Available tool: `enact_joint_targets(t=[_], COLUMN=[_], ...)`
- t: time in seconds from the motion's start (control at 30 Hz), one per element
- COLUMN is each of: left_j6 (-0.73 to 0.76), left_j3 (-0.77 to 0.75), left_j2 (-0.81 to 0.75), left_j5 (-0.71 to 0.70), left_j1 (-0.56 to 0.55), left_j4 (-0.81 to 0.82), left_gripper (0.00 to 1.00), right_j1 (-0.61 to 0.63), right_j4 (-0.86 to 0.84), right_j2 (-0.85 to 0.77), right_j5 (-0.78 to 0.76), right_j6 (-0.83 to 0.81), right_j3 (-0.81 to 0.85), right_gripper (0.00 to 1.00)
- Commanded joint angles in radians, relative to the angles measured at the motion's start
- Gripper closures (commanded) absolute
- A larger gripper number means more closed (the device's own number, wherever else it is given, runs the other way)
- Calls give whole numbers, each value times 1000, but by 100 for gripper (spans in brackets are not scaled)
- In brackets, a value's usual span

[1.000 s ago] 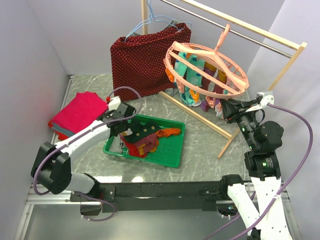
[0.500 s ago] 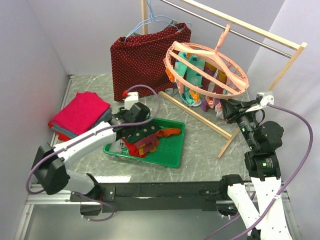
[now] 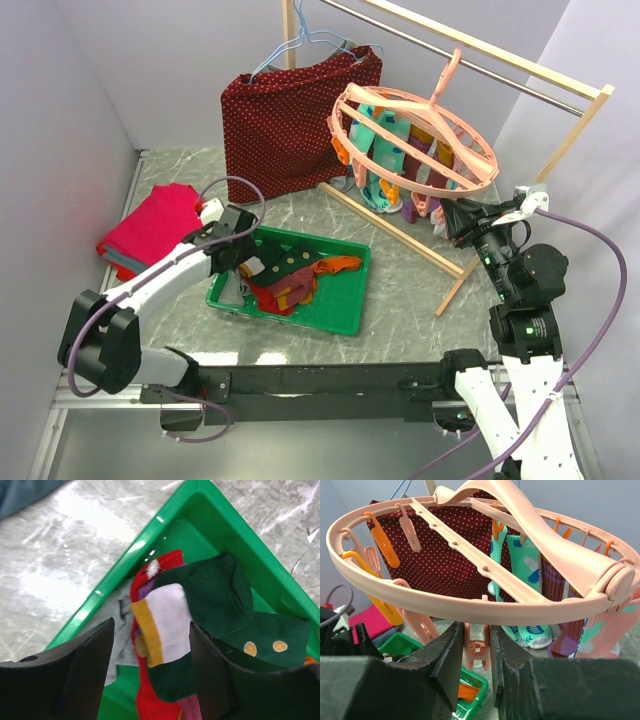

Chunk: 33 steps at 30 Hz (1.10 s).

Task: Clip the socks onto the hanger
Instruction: Pick up the sock from the bin.

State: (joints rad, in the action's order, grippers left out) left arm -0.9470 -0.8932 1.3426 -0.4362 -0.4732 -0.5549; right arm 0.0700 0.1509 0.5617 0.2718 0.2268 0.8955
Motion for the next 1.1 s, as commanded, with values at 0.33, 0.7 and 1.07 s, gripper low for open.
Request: enact_joint_targets(t=[0.33, 0.7, 1.07], left_j6=[-16, 7, 39], left_j3=[-29, -145, -199], left_j2=[95, 116, 202], left_j5=[113, 48, 54], left_j1=[7, -117, -147], left_j4=[59, -5, 24], left_gripper=[38, 43, 44], right_j1=[10, 8, 10], right_j4=[12, 13, 19], right_j2=[-8, -6, -8], right_j5=[0, -3, 0], right_j6=[-4, -7, -7], right_j3=[10, 10, 14], right_gripper=[100, 100, 100])
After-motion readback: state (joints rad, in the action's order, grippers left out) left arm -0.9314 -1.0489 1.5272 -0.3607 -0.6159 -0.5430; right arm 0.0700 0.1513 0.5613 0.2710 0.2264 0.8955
